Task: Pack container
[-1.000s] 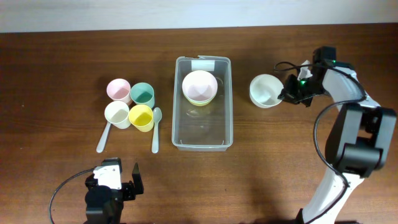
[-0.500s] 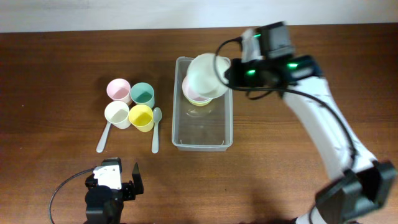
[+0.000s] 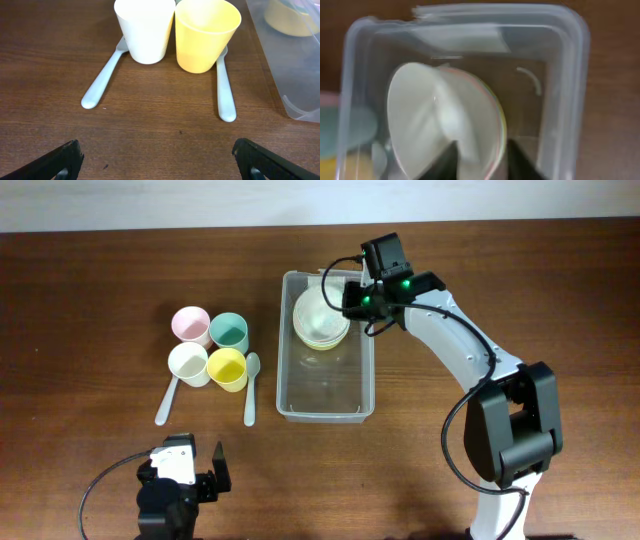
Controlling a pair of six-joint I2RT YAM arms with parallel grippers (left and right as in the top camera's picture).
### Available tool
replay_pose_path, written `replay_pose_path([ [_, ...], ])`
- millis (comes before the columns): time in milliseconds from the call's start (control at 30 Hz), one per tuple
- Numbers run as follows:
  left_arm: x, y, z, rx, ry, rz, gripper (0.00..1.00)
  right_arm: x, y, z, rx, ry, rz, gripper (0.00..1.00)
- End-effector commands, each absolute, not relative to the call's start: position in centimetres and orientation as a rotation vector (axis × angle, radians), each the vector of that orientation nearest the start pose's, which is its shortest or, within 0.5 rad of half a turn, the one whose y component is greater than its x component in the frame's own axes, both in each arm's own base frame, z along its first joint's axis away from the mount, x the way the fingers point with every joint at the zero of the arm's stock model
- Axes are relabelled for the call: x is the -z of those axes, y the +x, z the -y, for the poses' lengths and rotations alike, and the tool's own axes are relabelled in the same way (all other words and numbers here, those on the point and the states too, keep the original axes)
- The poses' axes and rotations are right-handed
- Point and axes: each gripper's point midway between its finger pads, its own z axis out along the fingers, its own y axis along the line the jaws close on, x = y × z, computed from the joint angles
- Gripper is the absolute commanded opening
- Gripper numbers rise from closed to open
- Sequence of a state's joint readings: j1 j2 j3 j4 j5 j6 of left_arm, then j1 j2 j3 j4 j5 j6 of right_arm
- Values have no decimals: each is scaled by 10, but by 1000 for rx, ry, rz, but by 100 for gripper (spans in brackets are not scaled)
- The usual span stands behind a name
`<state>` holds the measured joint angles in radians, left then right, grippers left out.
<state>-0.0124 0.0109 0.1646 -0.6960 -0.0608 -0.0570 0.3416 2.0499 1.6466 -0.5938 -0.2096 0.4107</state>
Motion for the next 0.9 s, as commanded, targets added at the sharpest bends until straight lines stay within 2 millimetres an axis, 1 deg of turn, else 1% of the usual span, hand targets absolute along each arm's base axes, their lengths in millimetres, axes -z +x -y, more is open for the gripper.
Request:
replay_pose_path([
  [0,-86,199,-10,-36,-87,-2109,100,-131,482,-228,-665,-157,-2575,32],
  [67,-86,199,-10,-36,-87,-2109,99,-163,482,-224,-667,-154,-2548,32],
  [100,-86,199,-10,-36,-87,-2109,99,-171,481,-223,-667,-153,-2544,32],
  [133,-86,199,-10,-36,-87,-2109,100,-190,480,-219,-666,-144,-2531,31],
  [167,-86,199,-10,-36,-87,-2109,100,-199,480,-215,-663,-136,-2527,32],
  [200,-86,199,-10,-36,-87,-2109,100,-228,476,-197,-641,-97,-2518,31],
  [233,-86,199,-10,-36,-87,-2109,100,-242,475,-185,-628,-72,-2513,31],
  [267,-86,199,-10,-36,-87,-2109,100,-254,473,-175,-622,-48,-2507,27],
  [300,-86,199,-10,-36,-87,-2109,99,-262,472,-168,-622,-32,-2505,25],
  [367,-86,199,-10,-36,-87,-2109,99,-264,469,-163,-615,-19,-2515,19],
  [400,-86,199,-10,-36,-87,-2109,99,-261,468,-162,-613,-18,-2525,16],
  [467,-86,199,-10,-36,-87,-2109,100,-246,467,-168,-599,-52,-2553,13],
  [500,-86,199,-10,-36,-87,-2109,99,-233,469,-176,-587,-88,-2571,11],
  [600,-86,199,-10,-36,-87,-2109,100,-202,475,-197,-588,-131,-2610,5],
  [633,-86,199,-10,-36,-87,-2109,99,-186,481,-207,-584,-177,-2618,4],
  [667,-86,199,-10,-36,-87,-2109,99,-168,487,-211,-548,-209,-2631,4],
  [733,-86,199,-10,-36,-87,-2109,99,-146,494,-211,-504,-202,-2656,4],
  [800,-86,199,-10,-36,-87,-2109,100,-114,503,-212,-495,-191,-2690,4],
  [867,-86,199,-10,-36,-87,-2109,100,-100,508,-209,-481,-178,-2700,4],
])
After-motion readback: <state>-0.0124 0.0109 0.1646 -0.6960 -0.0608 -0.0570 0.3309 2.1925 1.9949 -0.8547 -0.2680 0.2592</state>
